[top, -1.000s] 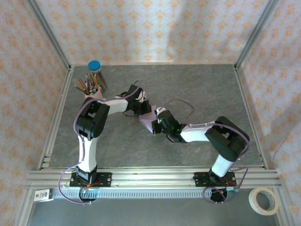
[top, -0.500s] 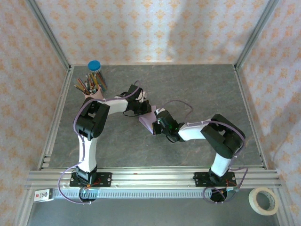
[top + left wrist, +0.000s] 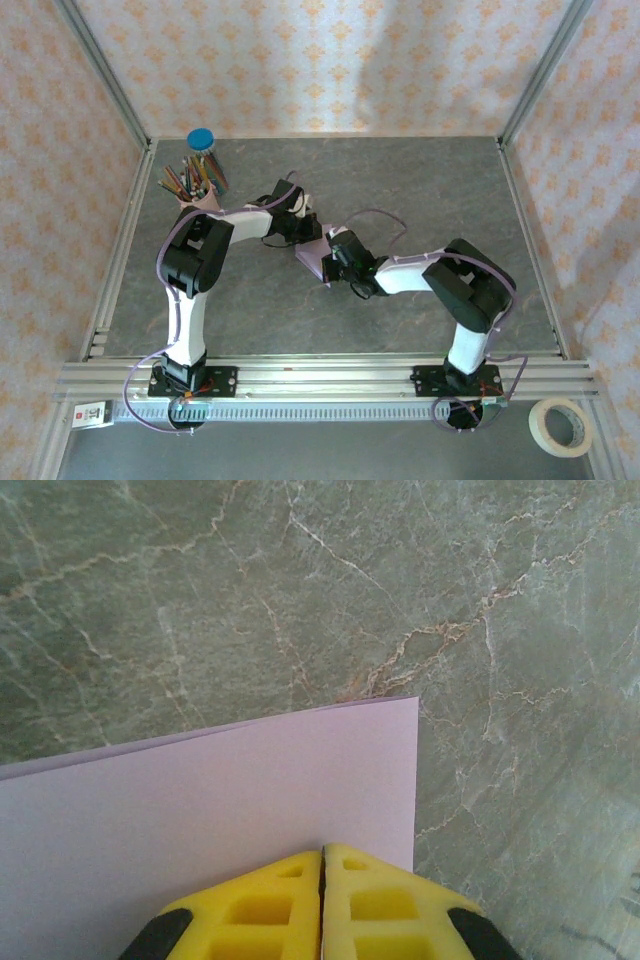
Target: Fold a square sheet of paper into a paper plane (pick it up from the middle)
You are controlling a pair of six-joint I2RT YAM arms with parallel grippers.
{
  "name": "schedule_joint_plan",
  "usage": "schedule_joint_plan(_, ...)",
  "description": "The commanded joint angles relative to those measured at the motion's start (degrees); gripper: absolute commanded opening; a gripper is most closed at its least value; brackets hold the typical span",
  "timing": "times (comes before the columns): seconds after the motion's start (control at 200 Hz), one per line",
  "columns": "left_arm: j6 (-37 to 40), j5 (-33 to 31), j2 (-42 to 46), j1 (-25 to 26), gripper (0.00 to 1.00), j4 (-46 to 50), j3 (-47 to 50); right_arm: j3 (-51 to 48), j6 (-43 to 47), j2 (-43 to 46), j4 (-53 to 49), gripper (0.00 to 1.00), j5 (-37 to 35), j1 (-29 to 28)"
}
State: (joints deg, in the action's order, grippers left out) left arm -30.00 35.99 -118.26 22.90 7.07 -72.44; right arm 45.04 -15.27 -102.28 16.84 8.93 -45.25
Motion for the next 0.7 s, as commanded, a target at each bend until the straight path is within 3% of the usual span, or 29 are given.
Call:
schedule_joint_plan(0.0,1.17,-1.20,-3.38,0.66,0.10,5.76,0.64,1.24,-0.80,-1.07,-1.81,0.00,-0.81,0.34)
schedule_joint_plan(0.38,0.59,-0.19,-2.54,0.59,0.10,5.56,-0.37,1.12,-1.03,-1.44,-3.28,0.00,0.69,0.39)
schedule_joint_plan(0.696,-3.28,-0.16,3.99,0.40,0.14,2.53,-2.27,1.15,-1.81,-2.46,-5.74,0.00,2.80,0.77)
